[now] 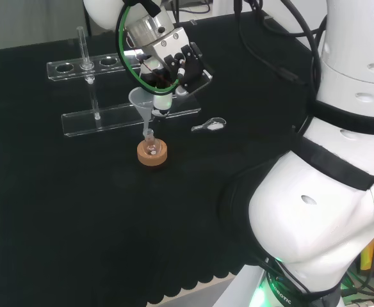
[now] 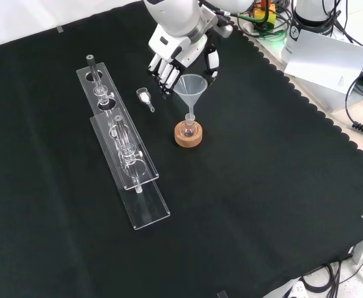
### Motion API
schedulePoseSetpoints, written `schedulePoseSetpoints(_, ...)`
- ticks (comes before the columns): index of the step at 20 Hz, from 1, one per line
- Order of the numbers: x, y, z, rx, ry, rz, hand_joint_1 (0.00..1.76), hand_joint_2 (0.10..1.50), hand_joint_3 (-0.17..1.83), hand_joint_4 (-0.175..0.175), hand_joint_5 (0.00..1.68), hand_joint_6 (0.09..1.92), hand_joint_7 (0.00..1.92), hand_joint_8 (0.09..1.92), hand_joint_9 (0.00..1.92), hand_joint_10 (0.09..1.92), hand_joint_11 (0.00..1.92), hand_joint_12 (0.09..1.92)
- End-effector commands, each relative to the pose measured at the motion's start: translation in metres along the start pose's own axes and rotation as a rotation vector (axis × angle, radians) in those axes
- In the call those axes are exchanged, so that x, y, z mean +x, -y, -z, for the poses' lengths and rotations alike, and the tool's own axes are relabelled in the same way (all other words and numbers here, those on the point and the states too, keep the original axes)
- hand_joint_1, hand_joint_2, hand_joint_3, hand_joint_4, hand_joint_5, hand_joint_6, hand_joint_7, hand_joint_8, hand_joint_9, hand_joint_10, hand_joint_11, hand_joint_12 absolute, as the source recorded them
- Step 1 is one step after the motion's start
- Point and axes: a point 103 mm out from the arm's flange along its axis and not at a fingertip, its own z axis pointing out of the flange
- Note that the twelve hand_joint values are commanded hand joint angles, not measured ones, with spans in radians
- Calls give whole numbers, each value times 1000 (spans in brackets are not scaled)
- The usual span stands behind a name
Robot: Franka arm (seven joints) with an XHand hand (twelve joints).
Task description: Place the funnel on the round-bottom flask.
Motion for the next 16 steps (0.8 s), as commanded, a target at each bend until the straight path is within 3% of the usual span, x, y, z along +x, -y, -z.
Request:
schedulePoseSetpoints(1,-2,0,0,2,1,-4,961,688,785,5,479,978,387,727,617,579,252,1349)
schedulePoseSetpoints(16,0,6,4,-21,6,-4,961,689,785,5,479,980,388,727,617,580,253,1349)
